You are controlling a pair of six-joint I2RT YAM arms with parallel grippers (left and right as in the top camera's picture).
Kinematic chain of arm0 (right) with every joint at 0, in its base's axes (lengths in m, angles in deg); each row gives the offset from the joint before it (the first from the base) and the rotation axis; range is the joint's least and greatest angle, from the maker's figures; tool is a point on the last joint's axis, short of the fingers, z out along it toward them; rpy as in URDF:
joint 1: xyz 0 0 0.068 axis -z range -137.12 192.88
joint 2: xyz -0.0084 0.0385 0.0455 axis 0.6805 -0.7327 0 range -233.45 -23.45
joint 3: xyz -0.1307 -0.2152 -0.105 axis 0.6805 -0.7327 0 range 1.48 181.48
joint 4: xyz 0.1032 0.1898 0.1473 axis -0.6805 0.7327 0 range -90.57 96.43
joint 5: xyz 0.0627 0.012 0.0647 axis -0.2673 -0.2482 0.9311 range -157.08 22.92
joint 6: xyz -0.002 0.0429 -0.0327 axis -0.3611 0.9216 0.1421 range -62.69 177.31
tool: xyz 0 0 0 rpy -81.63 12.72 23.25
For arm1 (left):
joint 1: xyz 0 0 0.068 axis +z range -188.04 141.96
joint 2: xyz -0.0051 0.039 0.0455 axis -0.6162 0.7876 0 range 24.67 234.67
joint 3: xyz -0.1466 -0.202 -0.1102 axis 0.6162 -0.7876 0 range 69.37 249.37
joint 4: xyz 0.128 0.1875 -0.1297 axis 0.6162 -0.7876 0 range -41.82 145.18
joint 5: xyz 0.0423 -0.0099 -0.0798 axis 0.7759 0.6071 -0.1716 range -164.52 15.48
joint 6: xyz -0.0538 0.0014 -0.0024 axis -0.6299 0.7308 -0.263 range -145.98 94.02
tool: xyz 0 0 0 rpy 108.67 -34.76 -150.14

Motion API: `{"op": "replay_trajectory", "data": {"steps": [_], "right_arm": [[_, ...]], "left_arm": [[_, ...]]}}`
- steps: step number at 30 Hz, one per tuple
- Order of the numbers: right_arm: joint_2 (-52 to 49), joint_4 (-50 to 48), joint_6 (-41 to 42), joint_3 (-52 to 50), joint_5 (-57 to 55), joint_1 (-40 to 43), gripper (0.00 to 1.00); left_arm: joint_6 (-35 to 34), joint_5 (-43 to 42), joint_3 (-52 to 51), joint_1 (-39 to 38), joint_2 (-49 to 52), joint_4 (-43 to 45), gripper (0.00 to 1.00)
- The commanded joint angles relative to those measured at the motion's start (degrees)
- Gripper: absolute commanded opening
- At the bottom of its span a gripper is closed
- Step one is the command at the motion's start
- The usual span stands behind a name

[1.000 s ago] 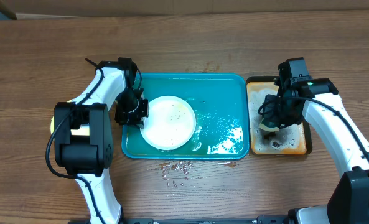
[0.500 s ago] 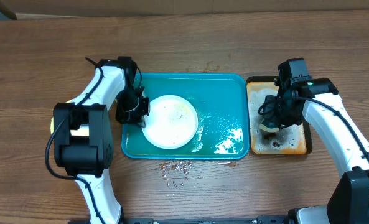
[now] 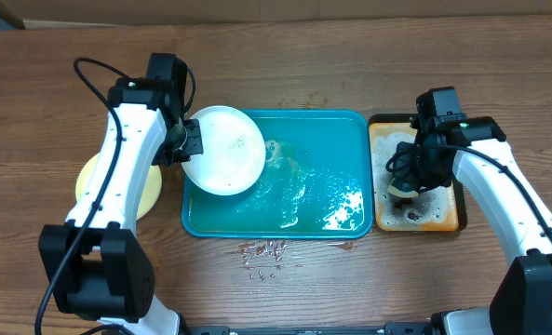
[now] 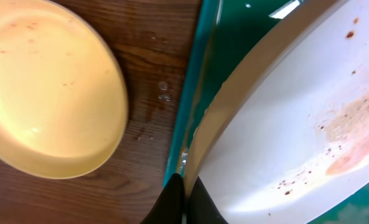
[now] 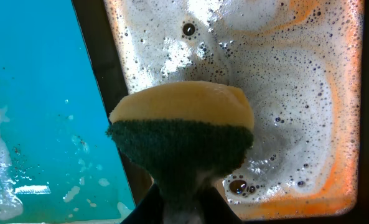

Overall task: Clean dirty plates on tray and stack at the side
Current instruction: 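Lift the white plate up off the tray with the left gripper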

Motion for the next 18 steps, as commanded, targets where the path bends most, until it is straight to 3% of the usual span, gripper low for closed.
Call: {"op": "replay_trajectory", "data": {"steps": [1,10,18], "right_arm": [[-0.02,-0.13,-0.22,-0.26,-0.52,0.20,0.15],[-0.02,0.02,-0.22,-0.26,-0.55,0.20,0.15],[-0.02,0.07,-0.22,-0.26,-0.52,0.20,0.15]], "left_arm": [[-6.43,10.86,1.07,-3.48,-3.32,-0.24,0.04],[-11.41,28.81,1.05,-16.41,-3.34,-1.57,0.04],[-14.27,38.03,1.05,-24.96,-3.32,-3.48,0.04]]}}
